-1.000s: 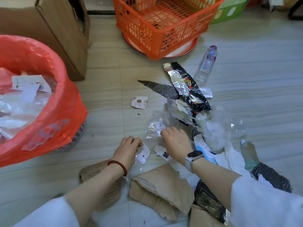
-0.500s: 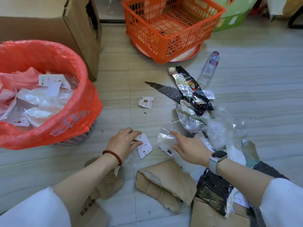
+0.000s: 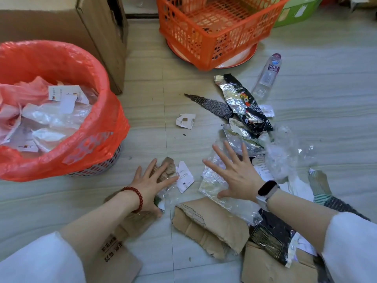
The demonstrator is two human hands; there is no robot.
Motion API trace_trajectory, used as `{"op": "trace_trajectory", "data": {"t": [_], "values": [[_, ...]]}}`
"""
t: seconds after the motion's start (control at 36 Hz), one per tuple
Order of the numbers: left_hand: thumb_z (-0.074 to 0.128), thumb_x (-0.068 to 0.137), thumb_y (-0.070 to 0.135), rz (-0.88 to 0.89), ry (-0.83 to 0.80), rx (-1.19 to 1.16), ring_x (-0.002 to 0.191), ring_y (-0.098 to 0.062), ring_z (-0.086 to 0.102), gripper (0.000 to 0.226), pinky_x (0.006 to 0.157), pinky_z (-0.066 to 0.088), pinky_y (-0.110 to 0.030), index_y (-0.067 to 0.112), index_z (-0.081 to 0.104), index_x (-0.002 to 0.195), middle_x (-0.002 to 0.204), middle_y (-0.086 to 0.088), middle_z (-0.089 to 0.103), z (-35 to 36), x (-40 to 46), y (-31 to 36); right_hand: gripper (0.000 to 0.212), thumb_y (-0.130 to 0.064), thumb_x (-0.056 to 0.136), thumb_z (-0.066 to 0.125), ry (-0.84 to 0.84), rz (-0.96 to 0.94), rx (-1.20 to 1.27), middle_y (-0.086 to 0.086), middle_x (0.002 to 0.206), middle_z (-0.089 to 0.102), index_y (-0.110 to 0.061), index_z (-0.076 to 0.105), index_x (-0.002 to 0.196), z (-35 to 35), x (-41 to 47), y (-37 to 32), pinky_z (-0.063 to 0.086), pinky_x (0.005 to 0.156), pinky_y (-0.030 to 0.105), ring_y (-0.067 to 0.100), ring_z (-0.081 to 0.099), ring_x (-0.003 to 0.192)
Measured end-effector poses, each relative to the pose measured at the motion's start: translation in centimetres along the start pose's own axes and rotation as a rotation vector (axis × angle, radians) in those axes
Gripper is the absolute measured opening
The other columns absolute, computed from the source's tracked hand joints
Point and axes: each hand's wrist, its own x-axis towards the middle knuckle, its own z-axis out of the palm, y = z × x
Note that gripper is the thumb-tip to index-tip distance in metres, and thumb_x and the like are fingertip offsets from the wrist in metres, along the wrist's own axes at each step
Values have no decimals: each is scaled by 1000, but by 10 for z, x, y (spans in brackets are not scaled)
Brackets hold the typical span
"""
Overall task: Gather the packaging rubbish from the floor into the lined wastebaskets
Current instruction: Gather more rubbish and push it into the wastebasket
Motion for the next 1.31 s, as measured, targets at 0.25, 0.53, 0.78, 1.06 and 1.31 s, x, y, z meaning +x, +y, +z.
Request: {"op": "trace_trajectory", "data": {"t": [0.25, 0.53, 0.78, 1.06, 1.31], "values": [[65, 56, 71, -47, 98, -119, 135, -33, -31, 105, 112, -3, -56, 51, 4, 139, 149, -1, -32, -1, 18, 4, 120, -69, 60, 67, -415, 187, 269, 4, 148, -36, -46, -21, 138, 25, 27, 6, 14, 108, 65, 45, -19, 137], [70, 64, 55, 40, 214, -100, 136, -26, 13, 76, 107, 17, -44, 38, 39, 130, 150, 8, 17, -11, 30, 14, 41, -12, 70, 66, -132, 86, 273, 9, 128, 38, -20, 47, 105, 24, 4, -15, 45, 83, 52, 44, 32, 126], [59, 79, 49, 27, 276, -165, 105, -21, 36, 37, 60, 39, -28, 21, 49, 100, 114, 7, 47, -10, 27, 21, 38, 11, 72, 53, -3, 66, 361, 12, 104, 52, -8, 49, 104, 21, 4, -16, 44, 64, 41, 34, 50, 96], [63, 68, 37, -39, 620, -618, 94, -19, 43, 26, 70, 32, -27, 26, 47, 86, 83, 19, 43, -76, -2, 17, 52, 5, 79, 43, 148, 254, 705, 12, 105, 58, -18, 34, 125, -57, 6, 6, 43, 67, 41, 36, 54, 84], [65, 61, 30, 61, 1140, -802, 77, -22, 53, 29, 71, 43, -26, 12, 55, 82, 77, 4, 55, -184, -63, -4, 35, -23, 94, 47, 593, 212, 1018, -2, 112, 50, -10, 43, 126, -162, 42, 16, 39, 83, 28, 23, 53, 101]]}}
